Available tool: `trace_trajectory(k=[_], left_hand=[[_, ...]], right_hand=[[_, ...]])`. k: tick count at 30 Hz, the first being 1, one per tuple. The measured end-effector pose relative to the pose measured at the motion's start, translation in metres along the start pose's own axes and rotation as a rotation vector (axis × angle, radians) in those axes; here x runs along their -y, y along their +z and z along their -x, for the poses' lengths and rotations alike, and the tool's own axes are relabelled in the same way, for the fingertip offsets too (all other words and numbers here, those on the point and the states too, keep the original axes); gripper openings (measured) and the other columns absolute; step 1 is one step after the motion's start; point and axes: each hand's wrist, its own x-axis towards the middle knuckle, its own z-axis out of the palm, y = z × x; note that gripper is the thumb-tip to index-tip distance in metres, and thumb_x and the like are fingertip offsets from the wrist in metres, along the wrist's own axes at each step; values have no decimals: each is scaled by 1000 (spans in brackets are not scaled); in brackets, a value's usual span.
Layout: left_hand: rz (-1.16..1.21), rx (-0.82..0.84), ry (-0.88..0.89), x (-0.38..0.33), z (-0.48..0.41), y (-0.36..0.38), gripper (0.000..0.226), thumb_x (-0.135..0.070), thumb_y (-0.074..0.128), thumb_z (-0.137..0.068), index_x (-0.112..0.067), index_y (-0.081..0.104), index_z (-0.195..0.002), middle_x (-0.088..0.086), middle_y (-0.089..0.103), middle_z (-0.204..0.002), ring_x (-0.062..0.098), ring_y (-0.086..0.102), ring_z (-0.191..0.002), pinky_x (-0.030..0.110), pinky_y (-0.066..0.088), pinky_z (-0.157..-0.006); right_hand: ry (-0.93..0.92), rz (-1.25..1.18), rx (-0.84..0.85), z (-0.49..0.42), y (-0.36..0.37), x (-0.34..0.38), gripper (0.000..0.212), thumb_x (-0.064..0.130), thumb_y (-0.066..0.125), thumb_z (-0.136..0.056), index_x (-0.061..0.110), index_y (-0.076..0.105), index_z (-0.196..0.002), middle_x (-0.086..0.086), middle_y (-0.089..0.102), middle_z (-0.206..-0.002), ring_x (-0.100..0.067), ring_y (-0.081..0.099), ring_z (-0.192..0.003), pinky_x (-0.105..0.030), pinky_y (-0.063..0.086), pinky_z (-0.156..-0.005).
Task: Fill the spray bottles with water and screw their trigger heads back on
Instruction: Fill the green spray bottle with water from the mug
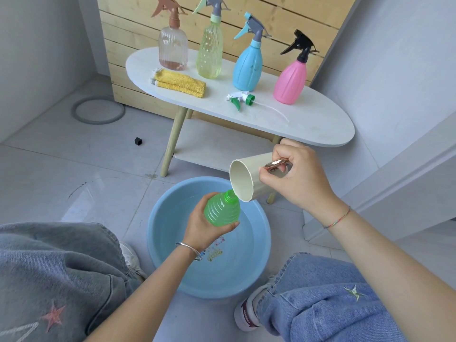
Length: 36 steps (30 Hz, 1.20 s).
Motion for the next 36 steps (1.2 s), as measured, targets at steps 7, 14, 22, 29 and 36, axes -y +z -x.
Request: trace_trajectory(k=[7,14,22,29,36], left_hand=[[23,-23,-7,0,-2,-2,69,-23,93,-57,-26,55,-115,-12,65,-106,-2,59,-96,5,45,-73],[37,-54,-8,0,-6,-15,68,-30,93,-57,-31,55,-114,-14,66,-103,-1,61,-96,12,47,-80],[14,-85,-18,-9,-9,-24,64,-27,93,-56,-38,56,-107,-15,67,-98,-4,62,-89,11,47,-75],[-8,-95,24,-37,-21,-39,64,-19,92,-58,-26,57,-111,-11,66,-101,-9,60,-87,4,44,-74],[9,-126,87,-99,-50,-58,67,-41,92,-48,-35,57,-105,-10,67,-101,-6,62,-91,16,47,-81]], right_hand=[[-70,126,1,0,5,-4,35,17,67,-64,18,32,-56,8,29,-58,-11,29,-59,-27,26,-61],[-190,259,96,3,22,-21,34,18,64,-64,21,31,-59,10,27,-61,-15,32,-60,-28,23,-68],[-216,247,152,6,32,-42,40,13,71,-62,21,31,-60,11,27,-63,-10,22,-65,-34,34,-69],[57,-73,89,11,17,-51,38,12,71,-70,18,36,-57,8,33,-61,-9,33,-58,-26,28,-61],[449,-545,-81,3,-11,-62,40,10,73,-80,10,38,-61,15,37,-47,-1,36,-49,-12,31,-50]])
